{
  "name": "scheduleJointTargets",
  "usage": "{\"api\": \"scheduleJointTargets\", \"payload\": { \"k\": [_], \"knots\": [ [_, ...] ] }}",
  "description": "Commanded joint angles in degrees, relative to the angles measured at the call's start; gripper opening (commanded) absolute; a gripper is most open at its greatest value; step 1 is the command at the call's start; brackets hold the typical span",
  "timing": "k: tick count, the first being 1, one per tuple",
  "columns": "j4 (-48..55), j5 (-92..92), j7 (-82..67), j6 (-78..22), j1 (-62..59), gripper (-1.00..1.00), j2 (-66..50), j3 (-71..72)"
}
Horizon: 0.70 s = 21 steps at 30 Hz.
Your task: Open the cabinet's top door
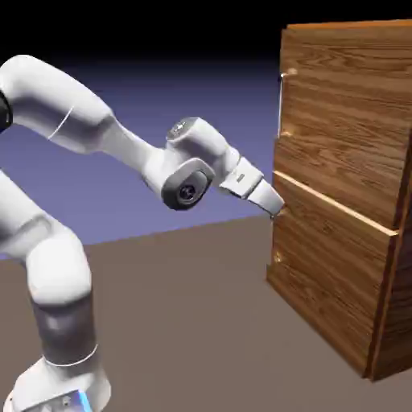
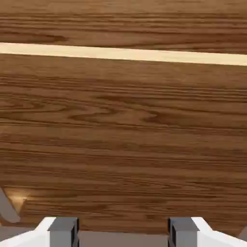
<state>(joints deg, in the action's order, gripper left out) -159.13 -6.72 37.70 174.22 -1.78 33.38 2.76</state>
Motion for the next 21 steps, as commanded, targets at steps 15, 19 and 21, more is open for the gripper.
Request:
{"api": "scheduleJointTargets", "payload": {
  "k": [15,19,21],
  "knots": [
    [10.40,-37.39,-26.48,1.20,-13.71,0.00,4.01,15.36],
    [13.17,-47.36,-33.54,1.52,-17.36,0.00,5.08,19.45],
    [14.56,-52.34,-37.07,1.68,-19.19,0.00,5.62,21.50]
  ]
}}
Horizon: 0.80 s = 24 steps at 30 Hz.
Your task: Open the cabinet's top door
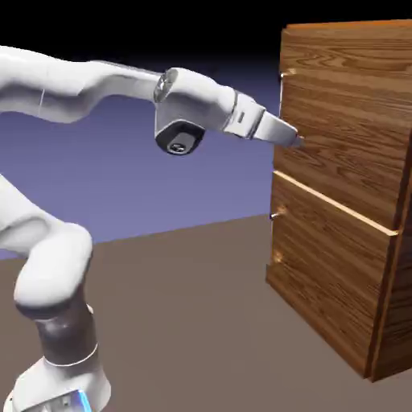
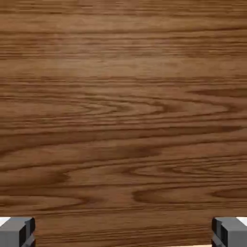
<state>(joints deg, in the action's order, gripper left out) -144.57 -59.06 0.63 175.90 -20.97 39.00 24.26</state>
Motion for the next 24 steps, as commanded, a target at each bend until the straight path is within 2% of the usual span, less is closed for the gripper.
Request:
{"api": "scheduleJointTargets", "payload": {
  "k": [1,24],
  "knots": [
    [0.69,-2.50,-1.77,0.08,-0.92,0.00,0.27,1.03],
    [16.64,-59.82,-42.36,1.92,-21.93,0.00,6.42,24.57]
  ]
}}
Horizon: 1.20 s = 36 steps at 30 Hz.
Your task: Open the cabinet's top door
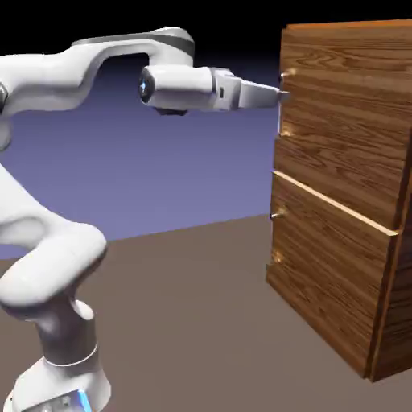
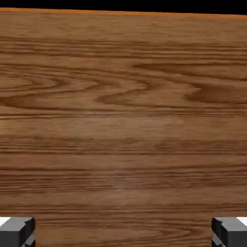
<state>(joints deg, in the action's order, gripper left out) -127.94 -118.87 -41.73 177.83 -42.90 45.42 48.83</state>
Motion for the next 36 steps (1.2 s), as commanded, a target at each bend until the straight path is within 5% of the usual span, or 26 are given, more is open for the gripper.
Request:
{"api": "scheduleJointTargets", "payload": {
  "k": [1,17,24,25,36],
  "knots": [
    [0.69,-2.50,-1.77,0.08,-0.92,0.00,0.27,1.02],
    [11.61,-41.74,-29.56,1.34,-15.31,0.00,4.48,17.15],
    [19.41,-41.97,-29.47,0.44,-26.30,0.00,1.84,24.28],
    [19.41,-41.97,-29.47,0.44,-26.30,-1.00,1.84,24.28],
    [3.92,-34.61,-29.88,-8.75,-5.54,-1.00,-0.21,9.45]
  ]
}}
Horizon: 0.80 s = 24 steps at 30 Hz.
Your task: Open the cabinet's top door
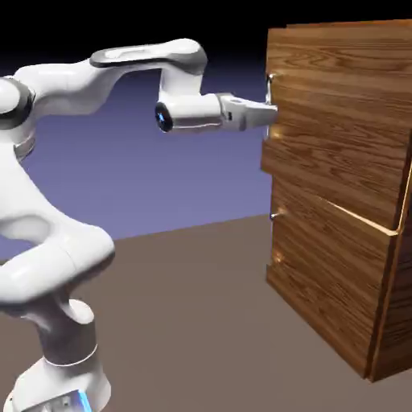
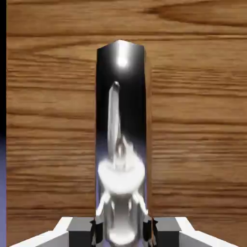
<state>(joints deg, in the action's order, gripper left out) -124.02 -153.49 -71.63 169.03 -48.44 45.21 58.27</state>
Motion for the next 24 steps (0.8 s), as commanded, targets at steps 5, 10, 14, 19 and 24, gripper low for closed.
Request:
{"api": "scheduleJointTargets", "payload": {
  "k": [5,10,14,19,24],
  "knots": [
    [-7.24,5.71,1.60,-4.17,10.39,-1.00,0.69,-8.45],
    [-14.86,13.46,4.64,-8.82,20.77,-1.00,3.12,-17.85],
    [-21.31,21.62,8.20,-13.20,28.67,-1.00,6.63,-26.12],
    [-28.72,33.58,13.40,-19.41,36.18,-1.00,12.47,-36.46],
    [-34.29,46.04,18.38,-26.48,40.04,-1.00,18.51,-46.17]
  ]
}}
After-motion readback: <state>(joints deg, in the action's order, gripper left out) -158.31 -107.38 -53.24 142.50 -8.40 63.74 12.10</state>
